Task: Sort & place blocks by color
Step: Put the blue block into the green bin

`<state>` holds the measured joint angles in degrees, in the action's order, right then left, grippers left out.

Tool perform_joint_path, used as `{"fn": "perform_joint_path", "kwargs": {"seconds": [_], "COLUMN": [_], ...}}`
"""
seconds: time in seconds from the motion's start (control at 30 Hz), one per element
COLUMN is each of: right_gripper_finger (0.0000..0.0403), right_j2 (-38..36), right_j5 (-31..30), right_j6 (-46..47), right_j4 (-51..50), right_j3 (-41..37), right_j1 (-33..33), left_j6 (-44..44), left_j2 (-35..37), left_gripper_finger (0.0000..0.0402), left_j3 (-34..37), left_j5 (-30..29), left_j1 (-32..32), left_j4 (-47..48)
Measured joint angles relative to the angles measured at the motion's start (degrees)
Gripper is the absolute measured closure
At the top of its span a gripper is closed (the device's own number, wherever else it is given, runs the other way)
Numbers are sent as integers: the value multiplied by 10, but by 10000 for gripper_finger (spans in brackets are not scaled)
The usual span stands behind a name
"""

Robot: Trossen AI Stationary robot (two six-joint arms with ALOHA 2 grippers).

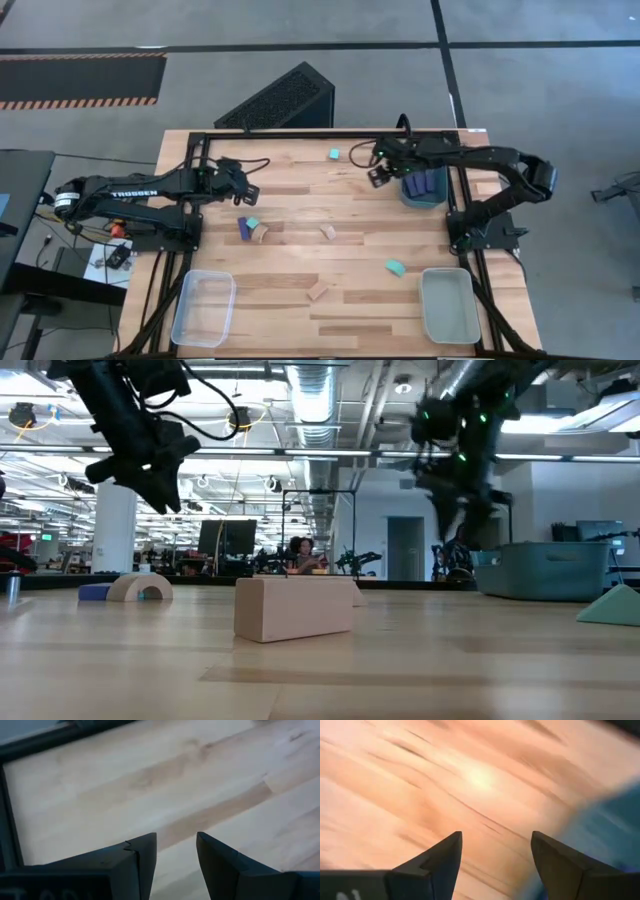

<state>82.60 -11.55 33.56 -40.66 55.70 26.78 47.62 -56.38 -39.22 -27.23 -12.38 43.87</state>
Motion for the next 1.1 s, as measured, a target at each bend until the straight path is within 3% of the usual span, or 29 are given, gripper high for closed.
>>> {"fn": "perform_joint_path", "kwargs": {"seconds": [0.23,0.4,0.73,0.9,1.1], "right_gripper_finger": [143,143,143,143,143], "right_j2": [59,143,328,397,466], "right_j5": [13,34,86,128,138], "right_j6": [24,-23,-112,-116,-118], "right_j4": [152,205,190,180,197], "right_j3": [65,149,368,454,539], "right_j1": [-86,-134,-198,-201,-207], "left_j6": [7,-6,1,1,1], "left_j2": [-1,-17,2,48,99], "left_gripper_finger": [274,274,274,274,274], "left_j3": [0,0,0,0,0], "left_j5": [57,91,134,119,100], "left_j1": [0,0,5,11,11], "left_j4": [16,42,69,122,179]}}
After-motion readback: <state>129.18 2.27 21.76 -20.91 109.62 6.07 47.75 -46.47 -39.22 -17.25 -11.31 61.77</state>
